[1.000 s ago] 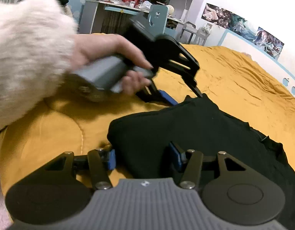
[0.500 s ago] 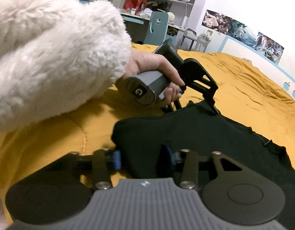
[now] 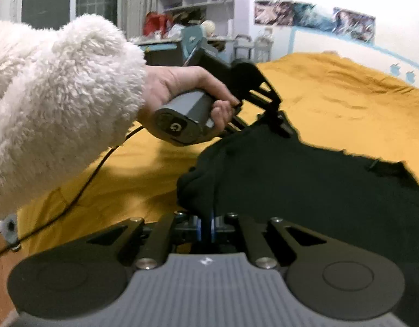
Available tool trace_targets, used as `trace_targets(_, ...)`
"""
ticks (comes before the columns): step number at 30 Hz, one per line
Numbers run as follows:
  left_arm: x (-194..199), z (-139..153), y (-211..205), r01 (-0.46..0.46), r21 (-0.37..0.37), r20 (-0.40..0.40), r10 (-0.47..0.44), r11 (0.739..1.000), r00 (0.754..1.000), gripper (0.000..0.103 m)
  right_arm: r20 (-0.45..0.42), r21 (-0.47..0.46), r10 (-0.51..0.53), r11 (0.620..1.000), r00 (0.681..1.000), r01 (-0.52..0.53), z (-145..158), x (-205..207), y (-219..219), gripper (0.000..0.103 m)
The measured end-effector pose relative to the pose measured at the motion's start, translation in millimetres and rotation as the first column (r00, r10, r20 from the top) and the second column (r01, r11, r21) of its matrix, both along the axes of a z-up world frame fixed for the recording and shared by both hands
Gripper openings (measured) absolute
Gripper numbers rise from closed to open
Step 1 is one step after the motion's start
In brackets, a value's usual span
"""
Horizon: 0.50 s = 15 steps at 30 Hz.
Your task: Fold small clothes
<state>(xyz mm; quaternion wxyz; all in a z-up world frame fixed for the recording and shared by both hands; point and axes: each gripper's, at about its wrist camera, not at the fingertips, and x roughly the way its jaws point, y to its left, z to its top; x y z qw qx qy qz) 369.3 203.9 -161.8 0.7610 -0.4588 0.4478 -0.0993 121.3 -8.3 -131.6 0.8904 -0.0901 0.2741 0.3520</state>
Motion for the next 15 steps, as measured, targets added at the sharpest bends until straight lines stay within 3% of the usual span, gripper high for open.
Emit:
trace_targets(3,2,25,-25,-0.031,0.086,0.001,0.031,0.996,1.0,0.016,-0.022,0.056,-0.041,0.998,0.999,0.042,13,4,-23,0.0)
trace_targets(8,12,63,-86,0.002,0.121,0.051,-0.009,0.993,0.999,0.016,-0.043,0.158,-0.138,0.977,0.989,0.143,37,9,-74,0.0)
trace_targets(11,16,82,-129,-0.006,0.179,0.09,-0.01,0.984,0.996,0.016,-0.053,0.203,-0.214,0.954,0.975,0.22,47,12,-117,0.0)
trace_targets(15,24,89,-186,0.006,0.178,0.134,-0.03,0.984,0.991,0.016,-0.065,0.24,-0.31,0.918,0.949,0.316,48,16,-168,0.0)
